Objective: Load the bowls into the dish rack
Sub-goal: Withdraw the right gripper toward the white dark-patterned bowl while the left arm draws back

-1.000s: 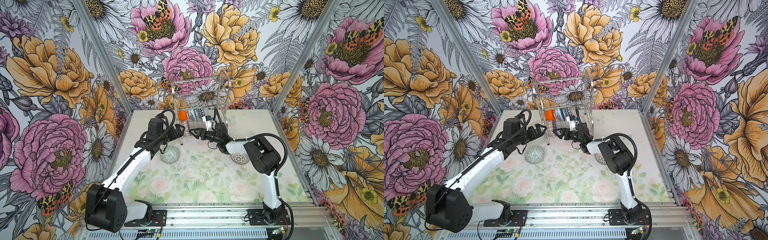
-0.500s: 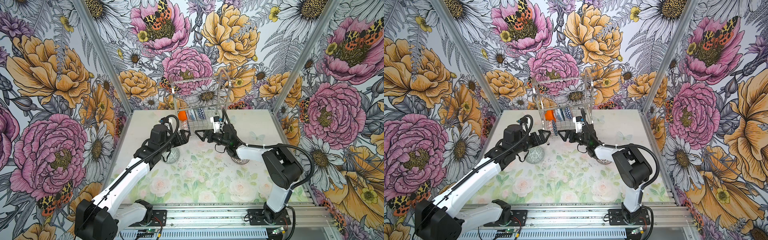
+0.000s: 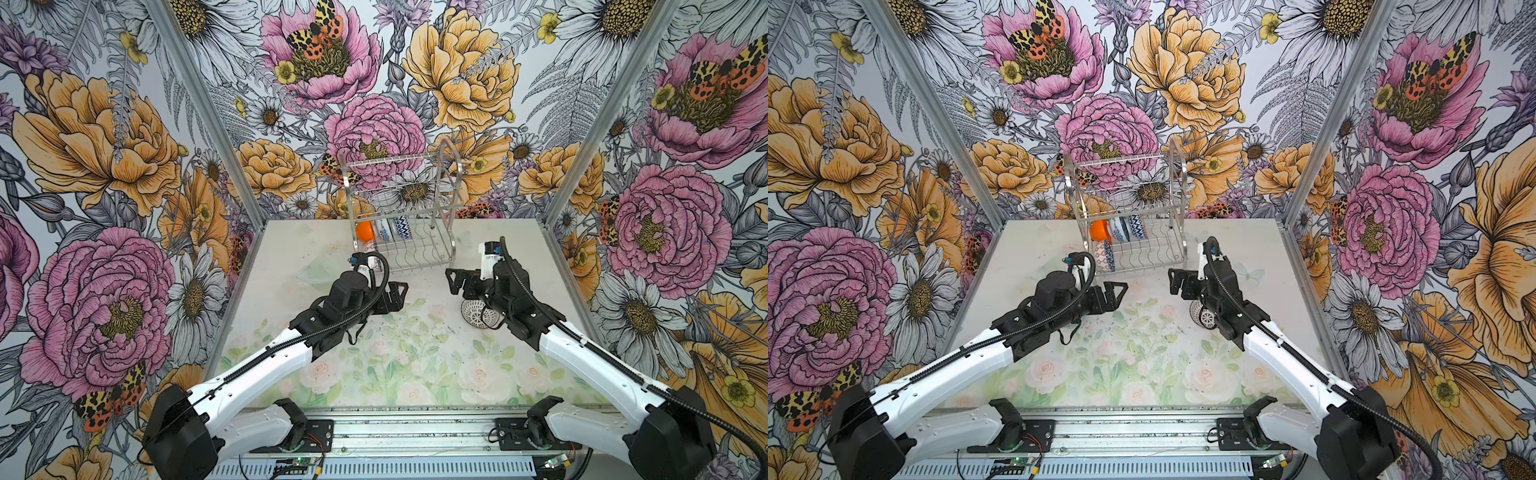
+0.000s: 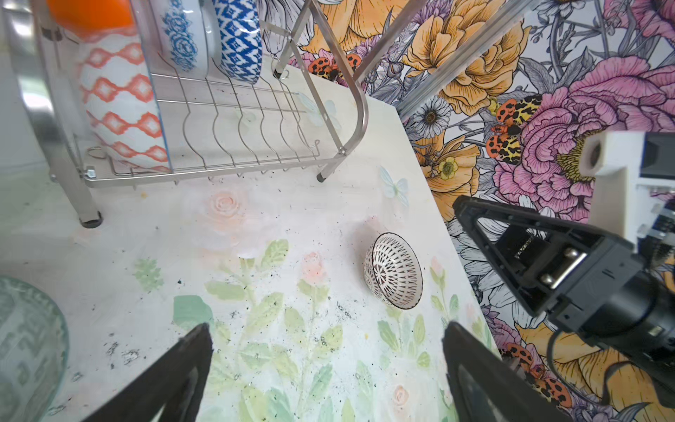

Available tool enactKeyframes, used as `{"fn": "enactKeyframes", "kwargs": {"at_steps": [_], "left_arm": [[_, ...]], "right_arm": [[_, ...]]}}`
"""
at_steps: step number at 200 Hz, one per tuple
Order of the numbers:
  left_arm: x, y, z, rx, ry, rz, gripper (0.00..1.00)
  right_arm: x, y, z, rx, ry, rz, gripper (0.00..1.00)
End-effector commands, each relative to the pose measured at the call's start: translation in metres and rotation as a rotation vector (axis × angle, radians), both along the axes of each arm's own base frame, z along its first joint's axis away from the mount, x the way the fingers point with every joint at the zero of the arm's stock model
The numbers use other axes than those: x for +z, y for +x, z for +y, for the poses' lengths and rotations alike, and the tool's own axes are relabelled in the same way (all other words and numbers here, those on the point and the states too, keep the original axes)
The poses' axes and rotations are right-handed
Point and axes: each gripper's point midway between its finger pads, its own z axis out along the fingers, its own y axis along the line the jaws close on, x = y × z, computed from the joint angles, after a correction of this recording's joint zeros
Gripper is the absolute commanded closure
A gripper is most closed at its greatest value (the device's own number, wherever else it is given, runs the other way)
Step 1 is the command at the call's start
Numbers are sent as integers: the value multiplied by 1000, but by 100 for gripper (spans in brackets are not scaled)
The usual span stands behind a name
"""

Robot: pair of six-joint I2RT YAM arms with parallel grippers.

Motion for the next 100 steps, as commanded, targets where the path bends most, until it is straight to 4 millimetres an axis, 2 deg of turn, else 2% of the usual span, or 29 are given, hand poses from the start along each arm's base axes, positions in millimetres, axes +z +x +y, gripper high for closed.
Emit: {"fn": "enactKeyframes", "kwargs": {"at_steps": [1, 21, 53, 77, 100], "left_arm": [[5, 4, -22, -8, -23, -46, 1], [-4, 1, -45, -57, -23, -30, 1], [-13, -6, -75, -122, -42, -9, 1], [-16, -10, -88, -145, -38, -9, 1], [-22, -10, -93, -153, -32, 0, 1]], "right_arm": [[-58, -27, -49, -137, -113, 191, 1], [-78, -36, -69, -180, -57, 257, 0], [-95, -43, -92, -252, -29, 300, 2], [-104, -45, -104, -289, -49, 317, 5], [-116, -43, -108, -296, -58, 355, 12]]}}
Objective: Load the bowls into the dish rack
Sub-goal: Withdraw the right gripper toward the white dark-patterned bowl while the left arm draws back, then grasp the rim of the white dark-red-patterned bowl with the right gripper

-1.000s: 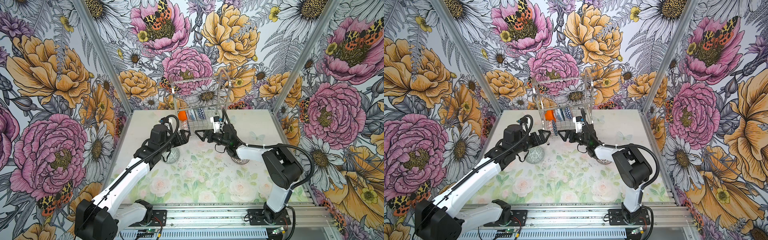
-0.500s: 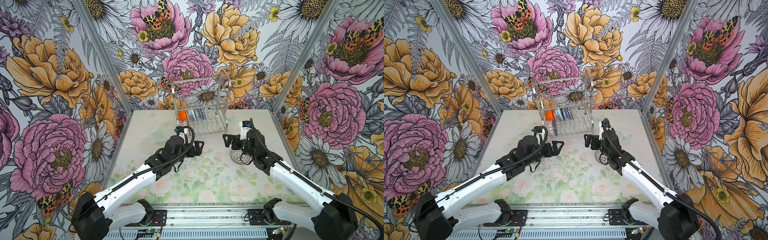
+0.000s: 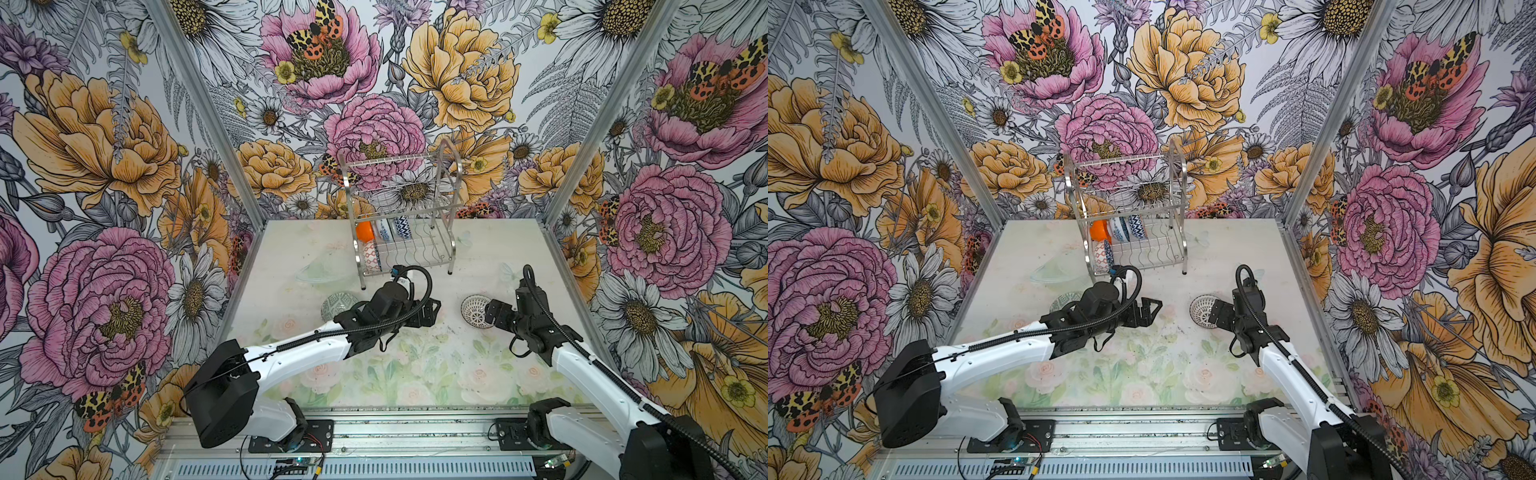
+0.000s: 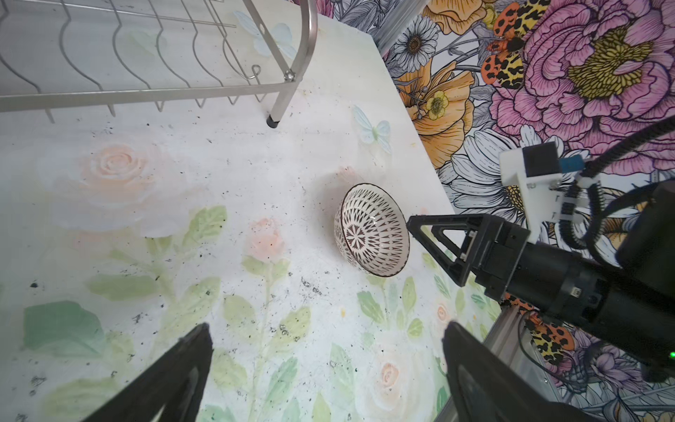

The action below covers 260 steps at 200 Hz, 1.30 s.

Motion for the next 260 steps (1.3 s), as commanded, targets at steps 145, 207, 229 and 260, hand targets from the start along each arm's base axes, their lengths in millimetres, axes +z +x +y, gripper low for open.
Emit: {"fn": "enactKeyframes", "kwargs": {"at_steps": [145, 207, 229, 260], "left_arm": [[14, 8, 2, 13, -44, -24, 1], [18, 14, 24, 62, -61, -28, 1], [19, 15, 32, 76, -76, -25, 1], [20, 16, 46, 100, -77, -27, 1]], "right_arm": [[-25, 30, 10, 70, 58, 69, 74], [9, 39, 25, 91, 128, -17, 100], [19, 41, 38, 116, 145, -36, 100], [29, 41, 70, 179, 139, -51, 100]]}}
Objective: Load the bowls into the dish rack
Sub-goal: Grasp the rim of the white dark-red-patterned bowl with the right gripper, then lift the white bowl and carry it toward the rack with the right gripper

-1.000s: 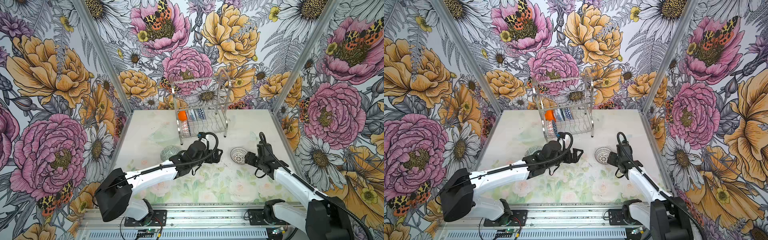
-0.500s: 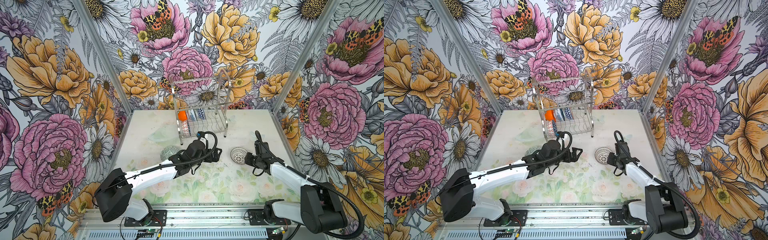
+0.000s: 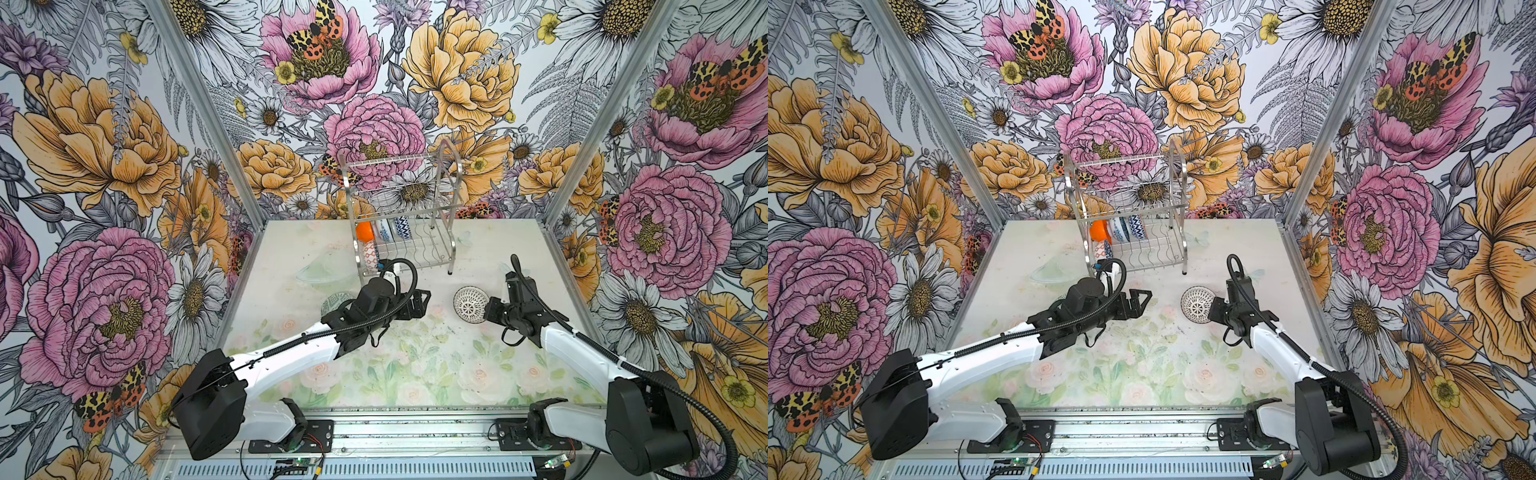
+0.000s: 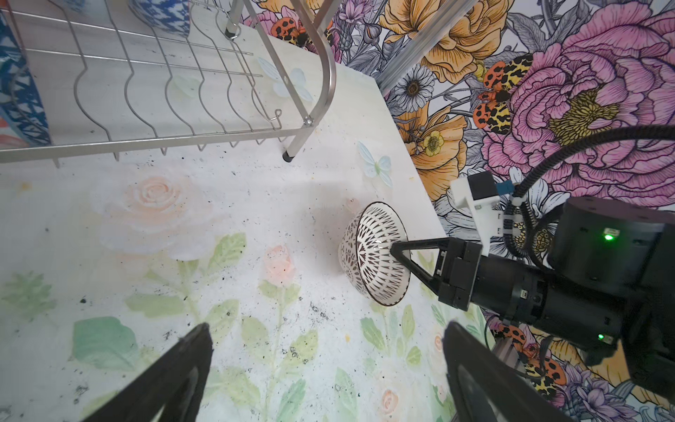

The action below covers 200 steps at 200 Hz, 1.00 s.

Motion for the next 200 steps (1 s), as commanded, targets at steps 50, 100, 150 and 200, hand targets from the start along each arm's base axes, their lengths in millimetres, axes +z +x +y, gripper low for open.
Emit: {"fn": "enactKeyframes", "kwargs": {"at_steps": [50, 100, 150, 200], "left_arm": [[2, 0, 38, 63, -51, 19, 1], [-7, -4, 60, 90, -62, 47, 1], [-11, -4, 73, 113, -73, 63, 1], [-10, -1, 80, 121, -82, 65, 1]], "right_arm": [[32, 23, 101, 179, 7, -76, 100], [12, 29, 164, 290, -11, -29, 100], [-2, 36, 188, 328, -17, 4, 100], [-15, 38, 189, 331, -40, 26, 92]]}}
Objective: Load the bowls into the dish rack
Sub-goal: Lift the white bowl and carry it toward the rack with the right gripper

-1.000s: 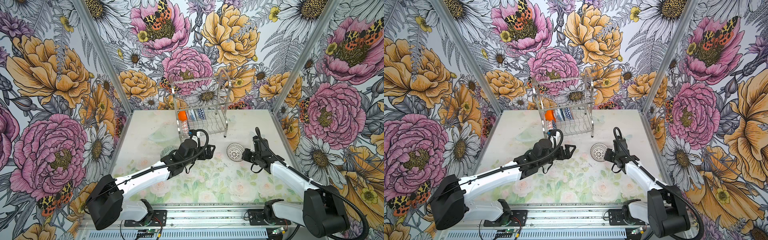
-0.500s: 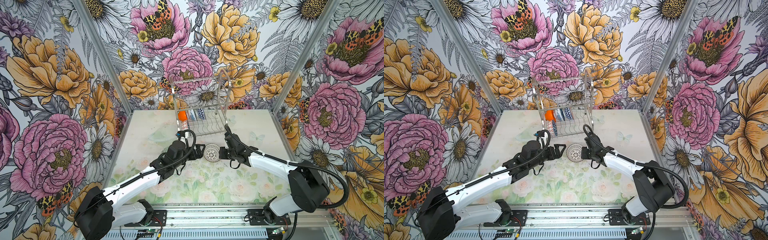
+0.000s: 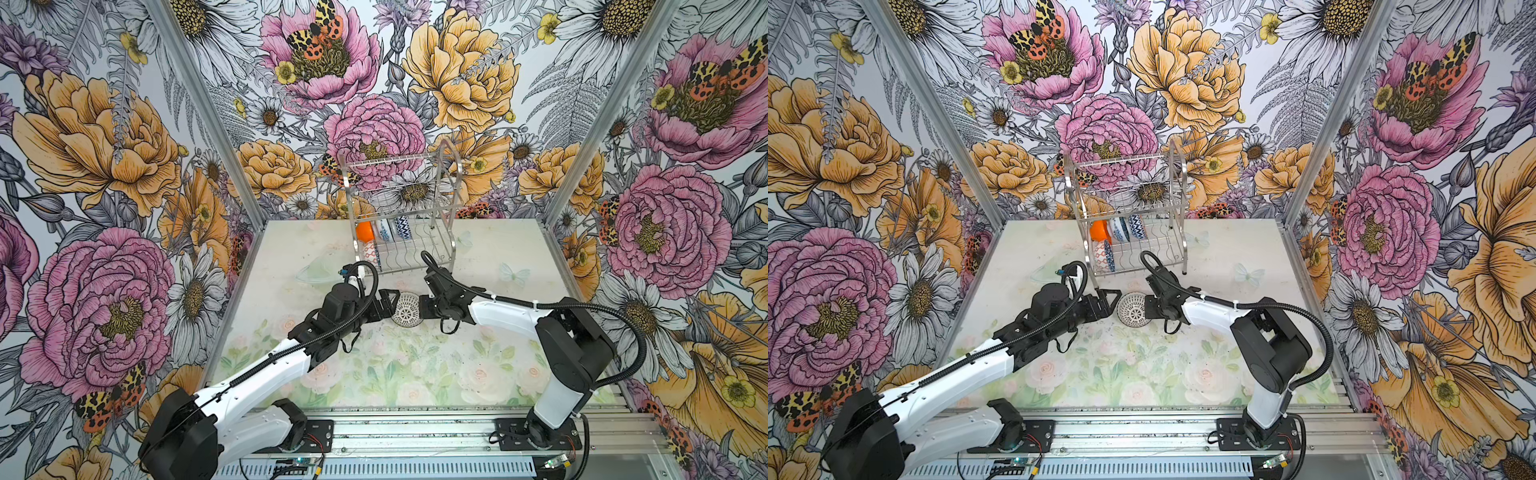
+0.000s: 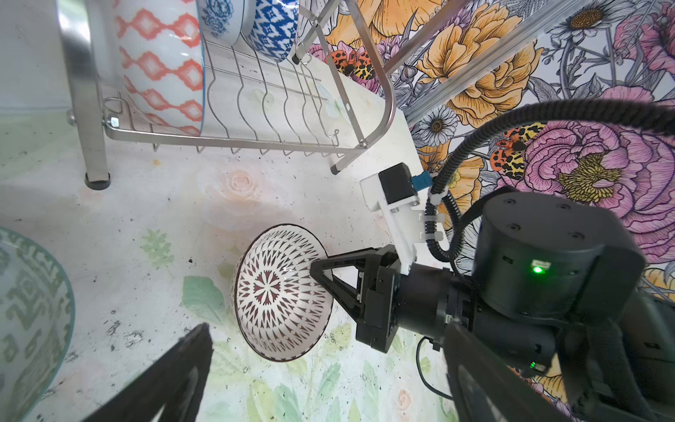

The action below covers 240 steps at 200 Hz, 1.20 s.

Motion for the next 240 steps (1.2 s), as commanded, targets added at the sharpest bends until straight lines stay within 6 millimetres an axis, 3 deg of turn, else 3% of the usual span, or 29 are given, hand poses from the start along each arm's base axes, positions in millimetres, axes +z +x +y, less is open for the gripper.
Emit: {"fn": "enactKeyframes", "kwargs": {"at_steps": [1, 37, 119, 150, 188, 199, 211, 240], "left_arm": [[-2, -2, 3, -8, -17, 15, 1], [-3, 0, 6, 0, -13, 13, 1], [-6, 4, 20, 29, -44, 35, 1], [-11, 5, 30, 49, -113, 66, 1], [-11, 6, 43, 77, -116, 71, 1], [-10, 6, 49, 91, -120, 72, 1], [-10, 6, 57, 112, -131, 77, 1], [-11, 5, 75, 162, -150, 75, 1]], "right_arm": [[17, 17, 11, -15, 40, -58, 92], [15, 17, 14, -5, 38, -51, 84], [64, 21, 12, 6, 19, -153, 70], [74, 20, 10, 7, -66, -207, 55], [80, 13, 40, 79, -83, -234, 38], [80, 14, 48, 92, -84, -235, 37], [78, 3, 70, 142, -78, -234, 36], [61, -5, 98, 197, -83, -204, 37]]}}
